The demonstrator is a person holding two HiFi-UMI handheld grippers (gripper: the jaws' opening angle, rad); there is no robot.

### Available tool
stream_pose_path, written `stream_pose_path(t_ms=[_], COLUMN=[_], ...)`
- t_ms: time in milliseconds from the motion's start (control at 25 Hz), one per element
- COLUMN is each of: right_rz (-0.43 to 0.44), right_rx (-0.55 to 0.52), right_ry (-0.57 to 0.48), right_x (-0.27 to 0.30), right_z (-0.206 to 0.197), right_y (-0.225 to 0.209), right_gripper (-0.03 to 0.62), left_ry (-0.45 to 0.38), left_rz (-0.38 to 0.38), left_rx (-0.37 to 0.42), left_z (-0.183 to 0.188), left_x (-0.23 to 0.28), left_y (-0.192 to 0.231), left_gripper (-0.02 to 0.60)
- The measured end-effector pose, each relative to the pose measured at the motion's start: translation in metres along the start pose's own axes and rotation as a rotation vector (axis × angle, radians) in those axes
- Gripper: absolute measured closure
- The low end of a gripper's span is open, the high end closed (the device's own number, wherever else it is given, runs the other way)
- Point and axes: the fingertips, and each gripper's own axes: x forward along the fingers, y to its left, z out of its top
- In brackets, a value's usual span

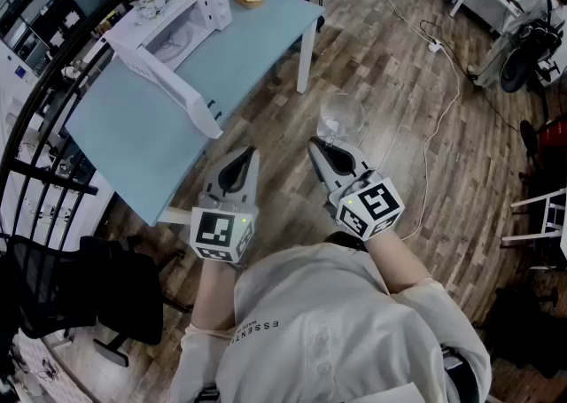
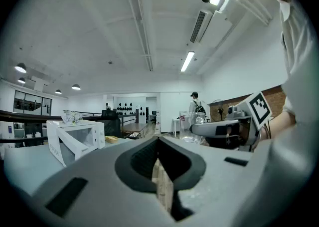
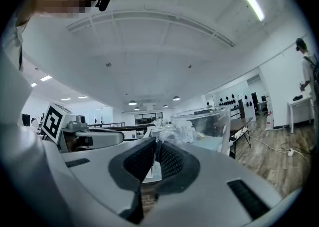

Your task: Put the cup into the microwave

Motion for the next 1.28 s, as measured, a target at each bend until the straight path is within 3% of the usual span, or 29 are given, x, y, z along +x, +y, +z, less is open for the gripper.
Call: stream_pose_path(t_ms=[400, 640, 1080, 1280], right_rz=[-0.001, -0.002, 0.134, 0.253], right_rx=[0.005, 0.065, 0.121, 0.117], right_ry=[0.013, 0.017, 0.053, 0.073], right_x=[0.006, 0.013, 0.065, 0.11], right_z=[-0.001, -0.008, -0.03, -0.022], right_y=[-0.005, -0.014, -0.08, -0.139], right_gripper=[0.572, 0.572, 0.572, 0.572], left_ry=[0.002, 0.012, 0.027, 0.046], left_rz=[-0.015, 0.0, 0.12, 0.25], left_rx=[0.002, -0.019, -0.037, -0.036], left_z=[-0.002, -0.008, -0.019, -0.007], left_x=[0.008, 0.011, 0.077, 0.135], left_y=[0.001, 0.008, 0.028, 0.05], left_gripper=[0.58, 0.58, 0.58, 0.58])
